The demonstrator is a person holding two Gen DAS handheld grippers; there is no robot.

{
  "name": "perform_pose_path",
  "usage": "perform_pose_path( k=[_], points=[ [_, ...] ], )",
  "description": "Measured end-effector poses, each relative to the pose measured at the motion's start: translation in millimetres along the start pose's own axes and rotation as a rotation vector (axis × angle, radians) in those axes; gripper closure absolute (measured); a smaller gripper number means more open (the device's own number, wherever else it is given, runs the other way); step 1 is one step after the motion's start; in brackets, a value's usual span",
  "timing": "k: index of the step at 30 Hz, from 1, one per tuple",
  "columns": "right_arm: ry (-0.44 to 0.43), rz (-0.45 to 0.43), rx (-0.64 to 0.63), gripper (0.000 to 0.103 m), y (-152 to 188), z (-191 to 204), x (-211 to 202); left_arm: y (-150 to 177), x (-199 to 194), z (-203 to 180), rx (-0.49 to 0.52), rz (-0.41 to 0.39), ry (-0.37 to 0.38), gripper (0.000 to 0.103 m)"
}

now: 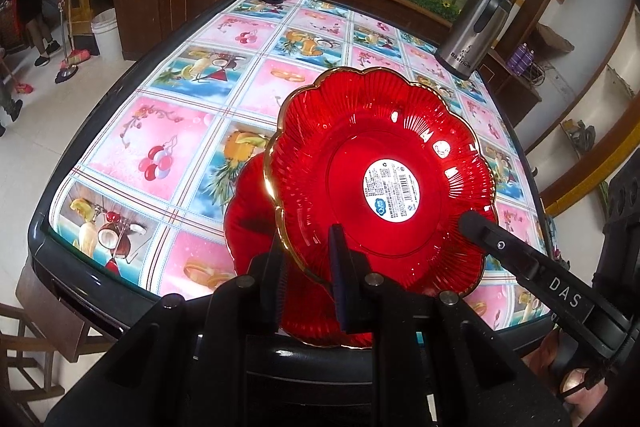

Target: Organize plates and bowls

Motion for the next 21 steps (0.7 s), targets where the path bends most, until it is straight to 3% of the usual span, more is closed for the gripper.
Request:
perform_pose_path(
  k=[21],
  points=[
    [0.0, 0.051, 0.02, 0.092, -4, -6, 18, -7, 20, 1, -0.025, 0.055, -0.009, 0.082]
  ],
)
Point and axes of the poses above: each gripper's, at about its wrist camera, not at the fingertips, and x roughly the way its jaws point, z to its left, y to its underside, the point moved 3 cm from there along x, roughly the way its jaws point, and after that the axes turned 7 degrees about z, right-handed, at the moved point
